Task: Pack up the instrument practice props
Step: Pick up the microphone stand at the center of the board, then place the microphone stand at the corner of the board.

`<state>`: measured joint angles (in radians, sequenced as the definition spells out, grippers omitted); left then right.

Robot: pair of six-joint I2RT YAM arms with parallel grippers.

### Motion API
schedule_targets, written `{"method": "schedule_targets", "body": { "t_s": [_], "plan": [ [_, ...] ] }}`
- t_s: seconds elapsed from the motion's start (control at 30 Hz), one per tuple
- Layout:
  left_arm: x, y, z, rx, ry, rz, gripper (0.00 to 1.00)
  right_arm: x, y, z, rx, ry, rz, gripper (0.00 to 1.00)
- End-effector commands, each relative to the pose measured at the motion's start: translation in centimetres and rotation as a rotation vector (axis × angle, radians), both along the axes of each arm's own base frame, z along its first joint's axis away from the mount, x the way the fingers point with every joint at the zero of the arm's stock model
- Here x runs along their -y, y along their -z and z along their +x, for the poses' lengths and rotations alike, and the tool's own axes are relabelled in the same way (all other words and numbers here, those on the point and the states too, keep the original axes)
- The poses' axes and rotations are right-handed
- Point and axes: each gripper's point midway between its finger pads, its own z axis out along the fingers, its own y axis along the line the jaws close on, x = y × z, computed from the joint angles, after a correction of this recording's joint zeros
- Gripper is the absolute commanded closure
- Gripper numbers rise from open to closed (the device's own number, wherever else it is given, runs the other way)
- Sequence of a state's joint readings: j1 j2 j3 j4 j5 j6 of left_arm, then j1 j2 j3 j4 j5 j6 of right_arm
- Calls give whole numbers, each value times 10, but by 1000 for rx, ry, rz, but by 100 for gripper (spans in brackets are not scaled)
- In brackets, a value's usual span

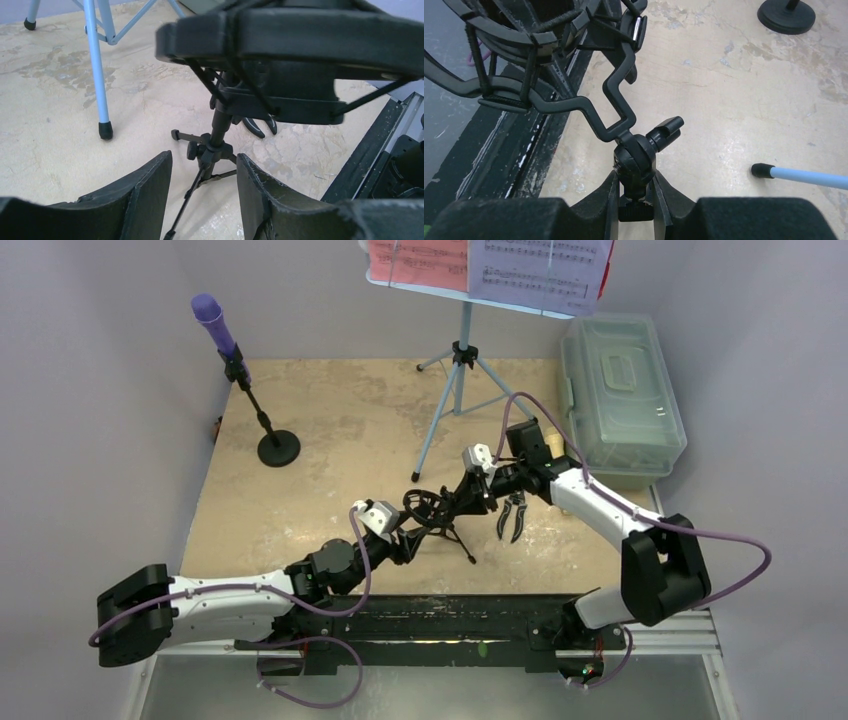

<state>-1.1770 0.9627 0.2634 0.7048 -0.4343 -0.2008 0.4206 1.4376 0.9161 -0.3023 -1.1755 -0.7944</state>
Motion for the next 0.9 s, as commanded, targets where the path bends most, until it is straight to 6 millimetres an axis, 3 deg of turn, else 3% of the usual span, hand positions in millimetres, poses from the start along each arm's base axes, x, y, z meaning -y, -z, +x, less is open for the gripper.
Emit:
{"method": "schedule_targets", "body": {
  "t_s": [0.0, 0.13, 0.3, 0.53, 0.63, 0.87],
  "plan": [
    [-4, 0, 0, -5, -6, -11, 51, 3, -33, -9, 76, -61, 65, 100],
    [-5, -1, 0, -3, -8, -13, 51, 15, -41, 3, 106, 1, 50, 100],
    [-6, -2, 0, 0, -12, -10, 51, 45, -56, 29, 134, 147, 44, 100],
    [-7, -5, 1, 7, -17, -5, 51, 79, -75, 50, 148, 294, 62, 100],
    [-9, -5, 1, 7, -17, -8, 51, 99, -76, 64, 145, 390, 60, 100],
    [-11, -5, 0, 11, -22, -8, 51, 119, -76, 86, 164, 534, 48, 100]
  ]
}}
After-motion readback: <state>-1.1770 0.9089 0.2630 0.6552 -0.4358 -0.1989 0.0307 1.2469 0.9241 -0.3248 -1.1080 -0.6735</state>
